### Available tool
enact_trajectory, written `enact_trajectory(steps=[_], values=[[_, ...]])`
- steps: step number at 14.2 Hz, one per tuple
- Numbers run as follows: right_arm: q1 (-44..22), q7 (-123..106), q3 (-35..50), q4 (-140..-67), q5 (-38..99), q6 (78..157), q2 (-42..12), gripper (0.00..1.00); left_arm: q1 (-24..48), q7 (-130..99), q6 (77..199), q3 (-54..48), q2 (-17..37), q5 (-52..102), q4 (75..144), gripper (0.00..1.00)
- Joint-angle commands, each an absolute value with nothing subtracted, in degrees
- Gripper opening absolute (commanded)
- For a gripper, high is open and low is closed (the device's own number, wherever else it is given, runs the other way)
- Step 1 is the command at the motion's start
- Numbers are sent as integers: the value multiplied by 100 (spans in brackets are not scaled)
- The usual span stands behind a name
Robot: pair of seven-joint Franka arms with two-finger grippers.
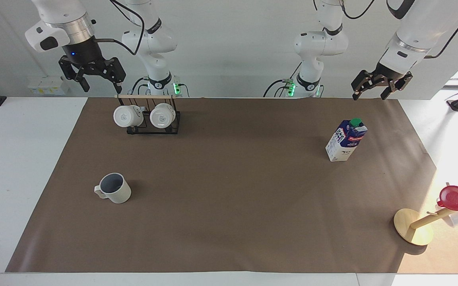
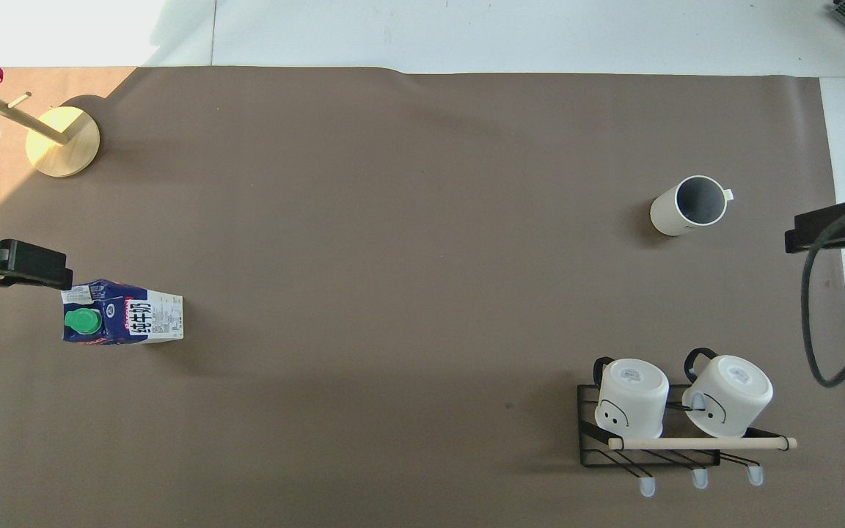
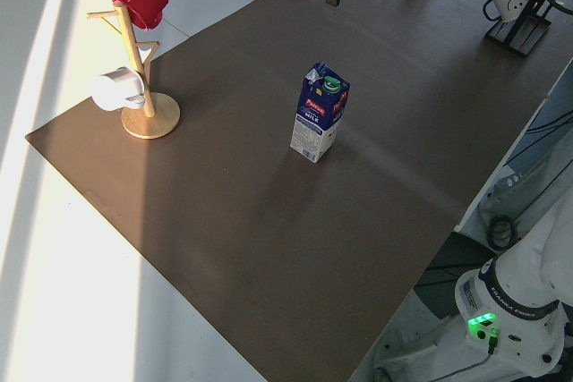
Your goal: Place cup and milk on table
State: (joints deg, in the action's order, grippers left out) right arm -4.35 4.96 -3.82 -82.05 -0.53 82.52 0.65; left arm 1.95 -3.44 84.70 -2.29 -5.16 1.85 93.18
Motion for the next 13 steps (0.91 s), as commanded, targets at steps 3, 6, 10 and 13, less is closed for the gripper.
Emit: enact_trajectory(steps=[3,6,10,13], values=[[-457,369,-439,-8262,-18,8288,79,100,185,-396,8385,-229,-527,149,9237,100],[-457,369,-439,-8262,-18,8279,79,100,193,-396,8385,-229,-527,149,9237,100],[-448,378,-448,-8262,-18,8236,88,100,185,-404,8393,-229,-527,149,9237,100],[-448,369,-448,-8262,-18,8244,88,100,185,-387,8359,-229,-527,149,9246,100]])
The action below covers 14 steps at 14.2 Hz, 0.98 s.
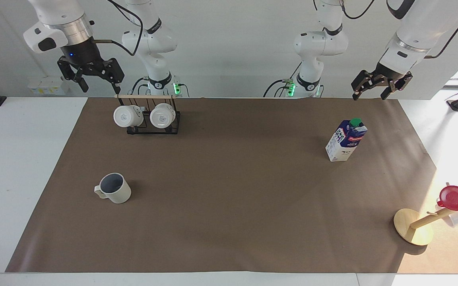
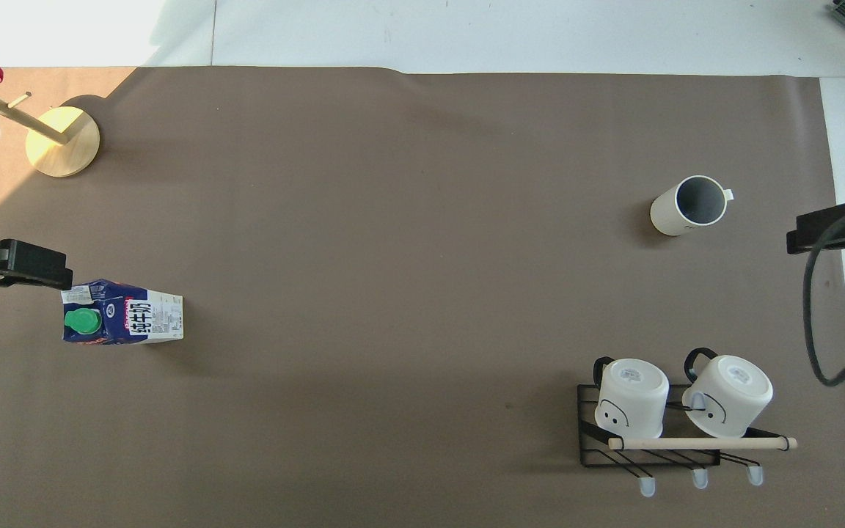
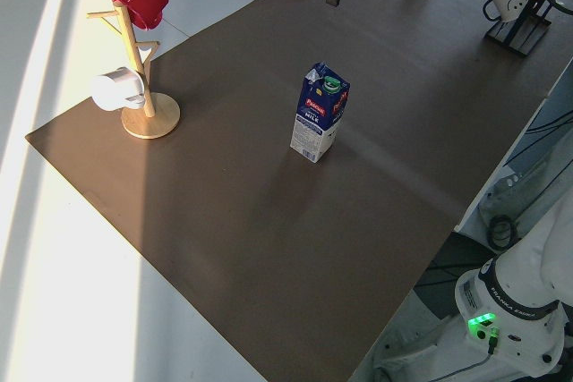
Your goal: Place cup and milk on table
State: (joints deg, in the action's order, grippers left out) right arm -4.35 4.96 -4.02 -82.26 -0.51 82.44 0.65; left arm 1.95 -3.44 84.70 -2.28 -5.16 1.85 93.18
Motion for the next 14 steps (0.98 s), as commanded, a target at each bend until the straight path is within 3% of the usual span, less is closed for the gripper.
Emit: enact_trajectory(steps=[1,10,14], values=[[-448,369,-448,-8262,-18,8244,88,100,185,-387,8358,-229,-527,149,9246,100],[-448,369,-448,-8262,-18,8244,88,100,141,-387,8376,-220,-589,141,9360,100],[-448,369,-448,-8262,-18,8244,88,100,97,-387,8446,-220,-826,141,9711,100]])
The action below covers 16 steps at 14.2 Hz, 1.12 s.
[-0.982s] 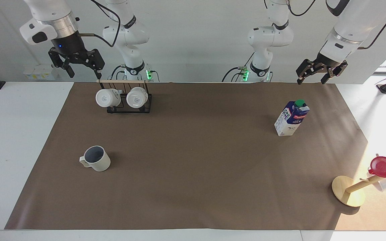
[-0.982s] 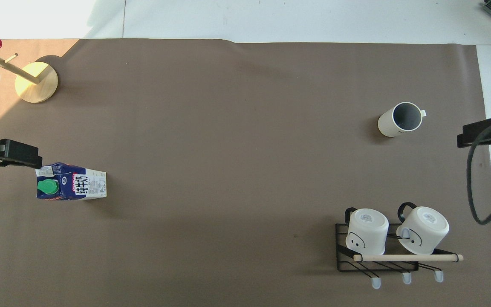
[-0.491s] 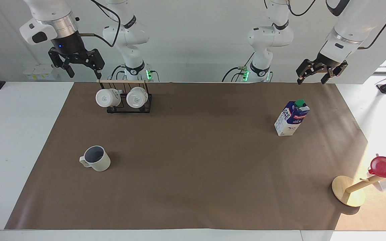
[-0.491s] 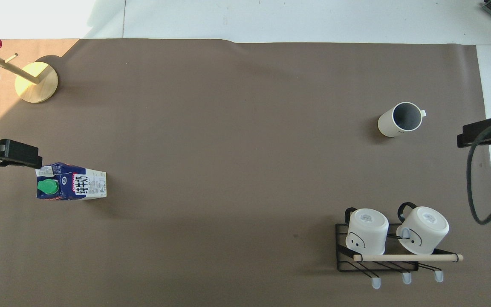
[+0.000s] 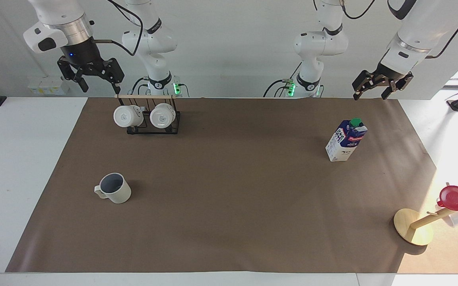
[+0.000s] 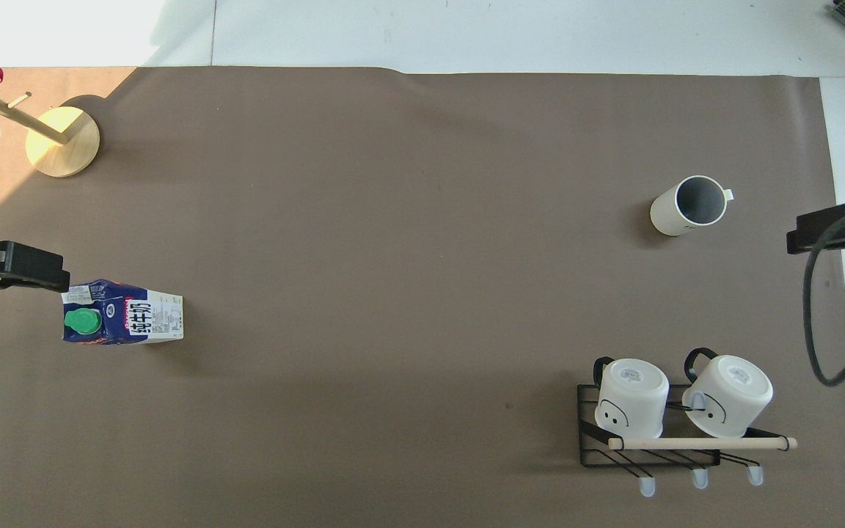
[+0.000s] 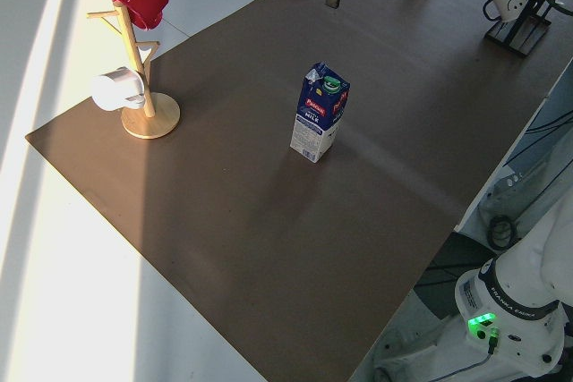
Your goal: Place cup and milk on table
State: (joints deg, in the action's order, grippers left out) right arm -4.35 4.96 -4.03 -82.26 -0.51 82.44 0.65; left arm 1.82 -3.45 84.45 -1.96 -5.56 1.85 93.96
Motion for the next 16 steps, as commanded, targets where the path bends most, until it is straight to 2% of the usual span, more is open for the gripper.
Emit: enact_trajectory(steps=[1,6,16], values=[[-448,369,-448,-8262,-18,8244,88,100,97,-387,8455,-220,-861,141,9764,100],[-448,369,-448,-8262,-18,8244,88,100,18,-334,8692,-220,-1107,141,10238,100],[-440,325,-448,-8323,-18,8331,97,100,-123,-290,9368,-228,-1178,132,10766,100]])
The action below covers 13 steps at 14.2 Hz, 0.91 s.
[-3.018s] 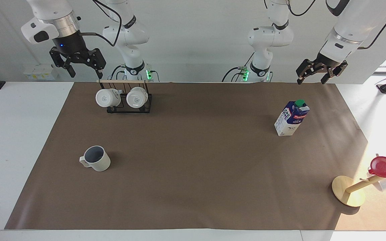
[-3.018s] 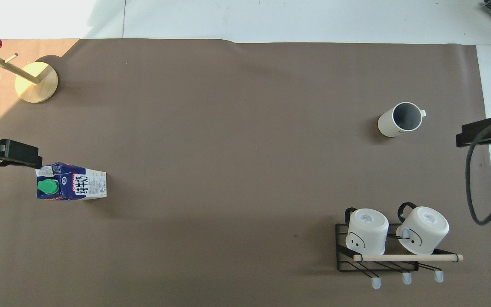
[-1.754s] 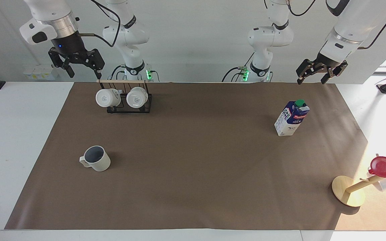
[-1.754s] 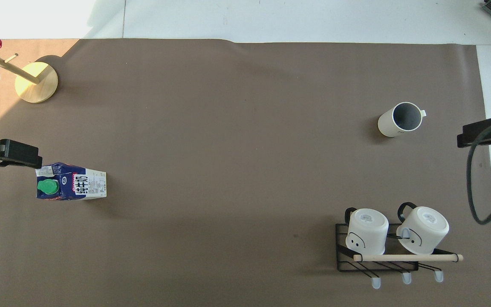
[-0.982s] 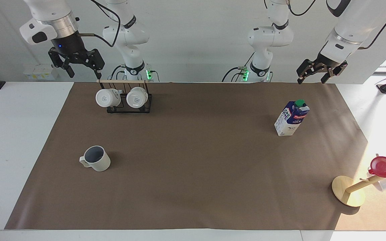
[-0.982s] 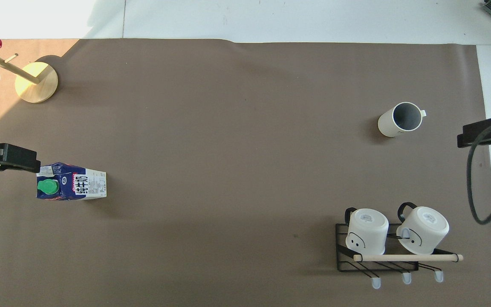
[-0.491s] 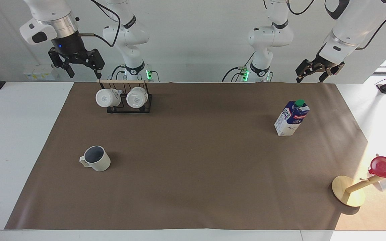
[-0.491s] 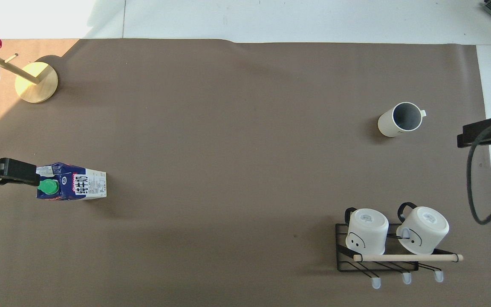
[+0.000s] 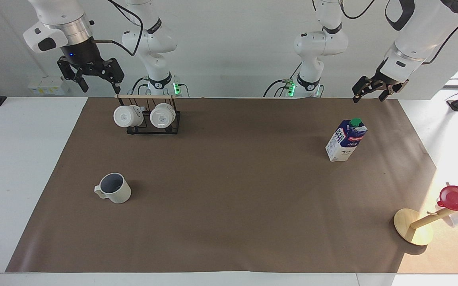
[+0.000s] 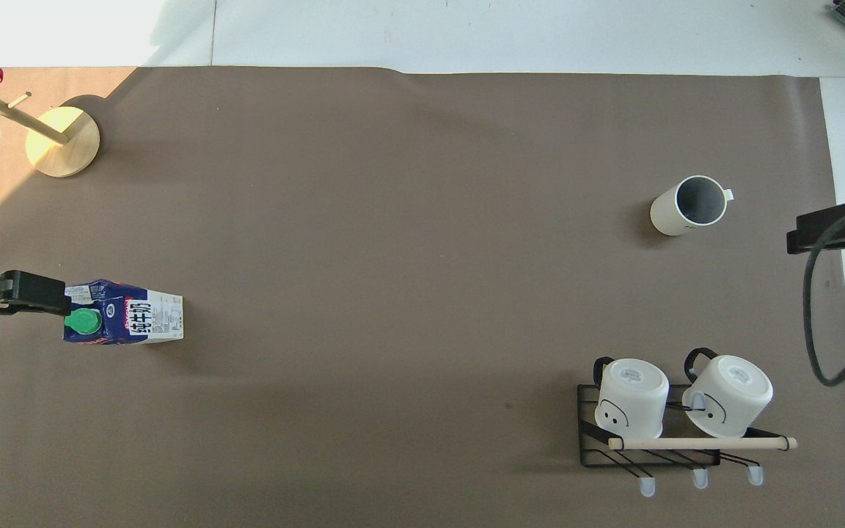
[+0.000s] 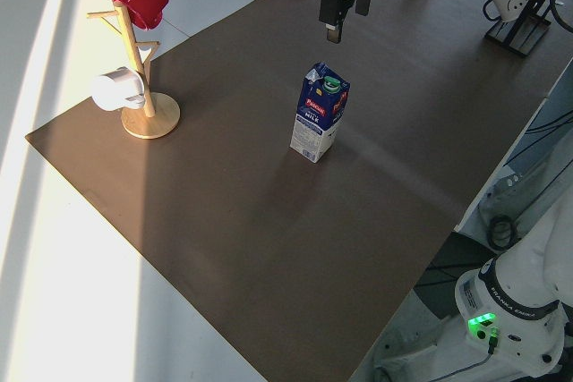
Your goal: Place cup and milk on table
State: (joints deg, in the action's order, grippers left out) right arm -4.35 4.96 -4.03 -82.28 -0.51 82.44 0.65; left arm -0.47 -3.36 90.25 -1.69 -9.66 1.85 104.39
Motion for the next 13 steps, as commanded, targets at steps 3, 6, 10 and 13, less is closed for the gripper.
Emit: enact_trajectory(steps=[3,6,10,13], values=[[-457,369,-448,-8464,-26,8947,62,100,-132,-290,9729,-220,-1178,132,11029,100],[-448,378,-457,-8490,-114,9201,-70,100,-123,-290,9844,-229,-1160,132,11057,100],[-378,387,-457,-8927,-123,9735,-246,100,-132,-264,9844,-228,-1143,132,11092,100],[-369,396,-457,-9508,-123,10431,-333,100,-132,-35,9835,-229,-1143,132,11118,100]])
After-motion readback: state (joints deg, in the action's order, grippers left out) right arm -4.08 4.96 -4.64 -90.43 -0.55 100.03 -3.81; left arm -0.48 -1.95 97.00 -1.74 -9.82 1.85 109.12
